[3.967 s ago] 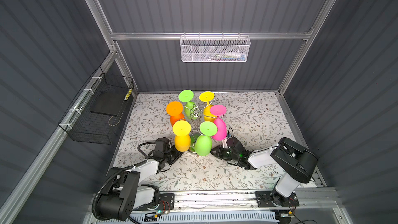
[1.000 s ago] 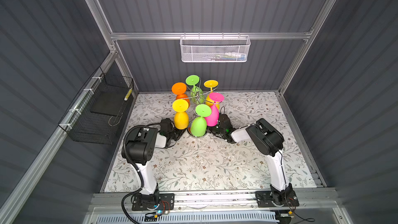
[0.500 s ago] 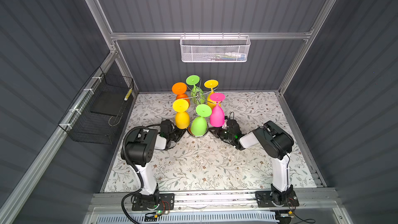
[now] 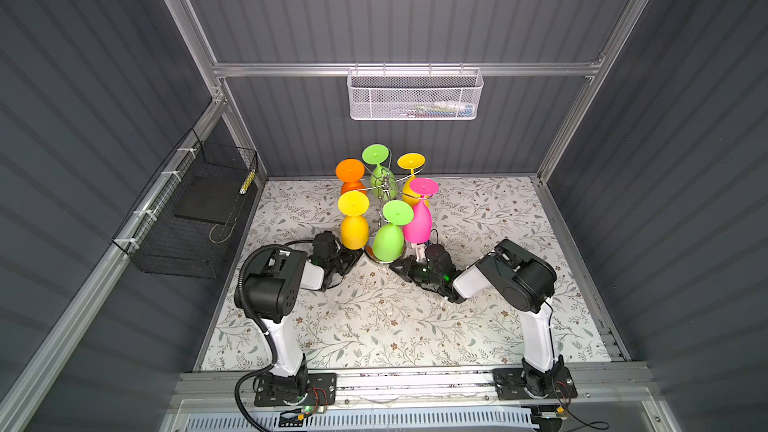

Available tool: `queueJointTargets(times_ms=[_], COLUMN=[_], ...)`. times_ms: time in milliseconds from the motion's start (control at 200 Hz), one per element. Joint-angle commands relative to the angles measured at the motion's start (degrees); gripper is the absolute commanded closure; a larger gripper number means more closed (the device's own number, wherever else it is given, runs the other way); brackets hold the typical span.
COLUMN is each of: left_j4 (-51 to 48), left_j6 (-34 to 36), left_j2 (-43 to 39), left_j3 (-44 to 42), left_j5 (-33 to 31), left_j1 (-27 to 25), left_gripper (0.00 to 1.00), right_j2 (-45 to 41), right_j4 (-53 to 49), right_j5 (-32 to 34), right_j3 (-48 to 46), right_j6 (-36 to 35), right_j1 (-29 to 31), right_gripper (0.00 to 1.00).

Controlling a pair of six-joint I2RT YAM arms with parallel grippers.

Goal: Take the wine glass off the wine glass rack

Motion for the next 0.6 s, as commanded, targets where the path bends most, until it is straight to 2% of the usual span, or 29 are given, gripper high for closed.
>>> queueJointTargets(times_ms=[0,590], left_j4=[-6.35,-12.97], left_j6=[0.5,1.17], left_j2=[0.97,3.3], left_j3=[0.35,8.34], left_j5=[1.14,-0.05], left_j1=[-1.88,-2.94], left_gripper=[1.0,1.0], right_j2=[1.08,1.81], right_j4=[-1.99,-10.85], right_j5=[1.67,2.66], right_j3=[1.53,6.85], right_j6=[-0.63,-2.7], right_j1=[-0.13,-5.25], right_gripper=[1.0,1.0])
